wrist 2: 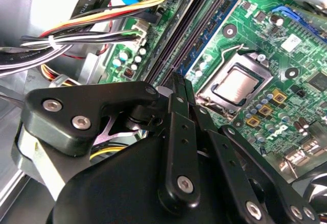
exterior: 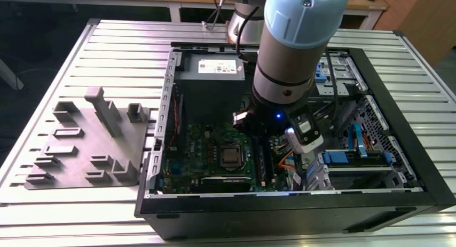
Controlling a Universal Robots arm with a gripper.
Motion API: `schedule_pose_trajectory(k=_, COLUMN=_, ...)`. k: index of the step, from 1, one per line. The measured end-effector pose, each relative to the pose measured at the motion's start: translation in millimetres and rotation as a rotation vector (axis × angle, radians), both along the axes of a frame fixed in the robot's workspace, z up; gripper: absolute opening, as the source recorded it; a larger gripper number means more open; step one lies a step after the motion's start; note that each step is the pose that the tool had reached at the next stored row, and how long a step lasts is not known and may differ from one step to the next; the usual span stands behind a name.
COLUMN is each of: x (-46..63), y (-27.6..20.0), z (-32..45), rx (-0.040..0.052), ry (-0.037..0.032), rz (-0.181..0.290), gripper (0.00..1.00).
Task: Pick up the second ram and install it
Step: 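Insert the second ram into the second slot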
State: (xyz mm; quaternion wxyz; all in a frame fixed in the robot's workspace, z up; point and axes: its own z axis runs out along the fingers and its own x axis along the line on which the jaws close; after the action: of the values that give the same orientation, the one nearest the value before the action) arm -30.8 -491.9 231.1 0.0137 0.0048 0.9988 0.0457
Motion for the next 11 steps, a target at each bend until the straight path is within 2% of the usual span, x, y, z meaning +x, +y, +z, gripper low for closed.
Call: schedule_pose_trajectory(k=11, x=0.3, y=0.1, z=-0.6, rx=0.0017, ry=-0.0001, rz=0.0, gripper=0.08)
